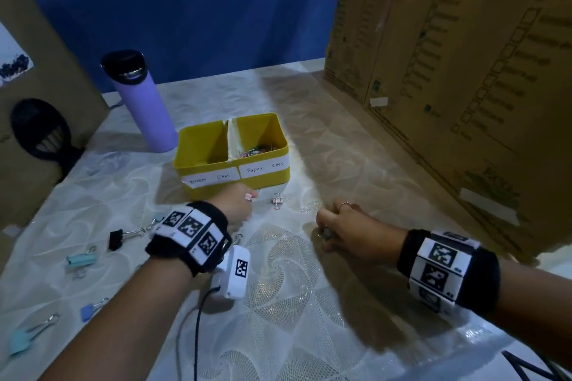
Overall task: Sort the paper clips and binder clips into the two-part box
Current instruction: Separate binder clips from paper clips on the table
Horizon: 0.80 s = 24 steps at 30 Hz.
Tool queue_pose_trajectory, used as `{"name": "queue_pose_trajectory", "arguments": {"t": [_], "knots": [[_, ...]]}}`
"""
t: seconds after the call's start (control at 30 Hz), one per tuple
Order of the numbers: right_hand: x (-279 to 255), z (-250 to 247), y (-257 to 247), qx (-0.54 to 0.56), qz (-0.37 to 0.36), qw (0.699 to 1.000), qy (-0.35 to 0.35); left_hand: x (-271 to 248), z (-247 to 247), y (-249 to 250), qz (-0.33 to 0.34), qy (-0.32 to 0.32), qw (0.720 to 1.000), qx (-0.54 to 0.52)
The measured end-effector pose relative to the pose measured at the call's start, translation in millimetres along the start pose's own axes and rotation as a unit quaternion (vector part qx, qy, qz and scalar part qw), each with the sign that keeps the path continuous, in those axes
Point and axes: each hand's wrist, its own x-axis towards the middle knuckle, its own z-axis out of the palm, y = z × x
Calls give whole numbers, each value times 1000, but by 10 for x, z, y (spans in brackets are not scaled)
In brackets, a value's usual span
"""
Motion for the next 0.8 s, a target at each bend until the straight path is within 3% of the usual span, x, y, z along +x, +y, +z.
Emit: {"name": "queue_pose_trajectory", "arguments": {"t": [0.07, 0.17, 0.23, 0.3, 0.4, 0.5, 0.57, 0.63, 0.67, 0.73, 0.8], "knots": [[12, -24, 17, 36, -6, 999, -1, 17, 30, 120, 11, 4, 999, 51], [4, -60, 9, 43, -51, 996, 57, 23, 73, 357, 19, -4, 992, 122], [2, -54, 10, 78, -41, 996, 23, -6, 97, 517, 5, -45, 975, 219], [7, -101, -7, 48, -17, 999, 4, -59, 141, 629, -30, -53, 956, 286], [10, -170, -7, 28, -30, 999, 9, 51, 276, 583, -94, 12, 965, 244], [17, -186, -2, 51, -36, 998, 11, 170, 394, 477, -62, 51, 972, 223], [20, -216, 10, 66, -28, 997, 10, 303, 428, 305, -46, 14, 979, 196], [40, -239, 8, 64, -22, 998, -1, 254, 323, 274, -31, -16, 958, 286], [55, -258, -8, 50, -27, 998, -6, 191, 255, 245, -19, -18, 961, 276], [106, -336, -62, 28, -40, 999, -7, 54, 15, 268, -60, -24, 987, 149], [233, -505, -161, 54, -43, 998, 16, -22, -251, 253, -40, 11, 993, 111]]}}
